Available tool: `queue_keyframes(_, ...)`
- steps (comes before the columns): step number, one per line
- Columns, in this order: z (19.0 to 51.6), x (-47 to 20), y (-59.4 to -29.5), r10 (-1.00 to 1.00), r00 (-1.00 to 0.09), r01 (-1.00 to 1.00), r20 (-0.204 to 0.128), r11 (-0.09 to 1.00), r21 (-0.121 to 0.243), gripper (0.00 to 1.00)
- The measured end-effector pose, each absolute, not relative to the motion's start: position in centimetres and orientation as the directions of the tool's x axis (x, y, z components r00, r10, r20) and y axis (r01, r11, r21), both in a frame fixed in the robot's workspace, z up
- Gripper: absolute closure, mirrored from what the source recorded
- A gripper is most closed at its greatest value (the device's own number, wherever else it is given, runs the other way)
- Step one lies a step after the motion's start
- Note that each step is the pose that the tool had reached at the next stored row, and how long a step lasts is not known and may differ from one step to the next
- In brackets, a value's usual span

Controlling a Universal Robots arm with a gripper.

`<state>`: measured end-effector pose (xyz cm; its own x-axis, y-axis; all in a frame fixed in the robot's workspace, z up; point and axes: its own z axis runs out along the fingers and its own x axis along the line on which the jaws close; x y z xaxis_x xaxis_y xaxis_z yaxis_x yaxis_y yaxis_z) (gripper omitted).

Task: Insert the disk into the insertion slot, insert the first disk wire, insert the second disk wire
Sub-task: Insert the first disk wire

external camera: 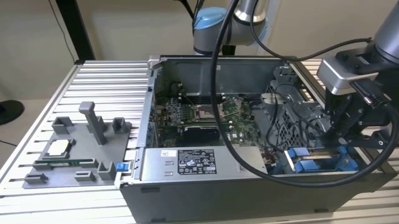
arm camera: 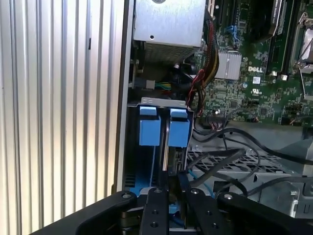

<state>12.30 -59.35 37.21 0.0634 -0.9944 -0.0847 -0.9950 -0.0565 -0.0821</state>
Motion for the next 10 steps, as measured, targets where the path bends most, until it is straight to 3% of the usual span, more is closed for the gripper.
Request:
queue_keyframes(7, 37.09, 12.47, -59.35, -0.992, 0.098, -0.987, -0.08, -0.086, -0.139, 1.0)
queue_keyframes(10, 37.09, 12.51, -59.34, -0.991, 0.104, -0.986, -0.079, -0.092, -0.143, 1.0)
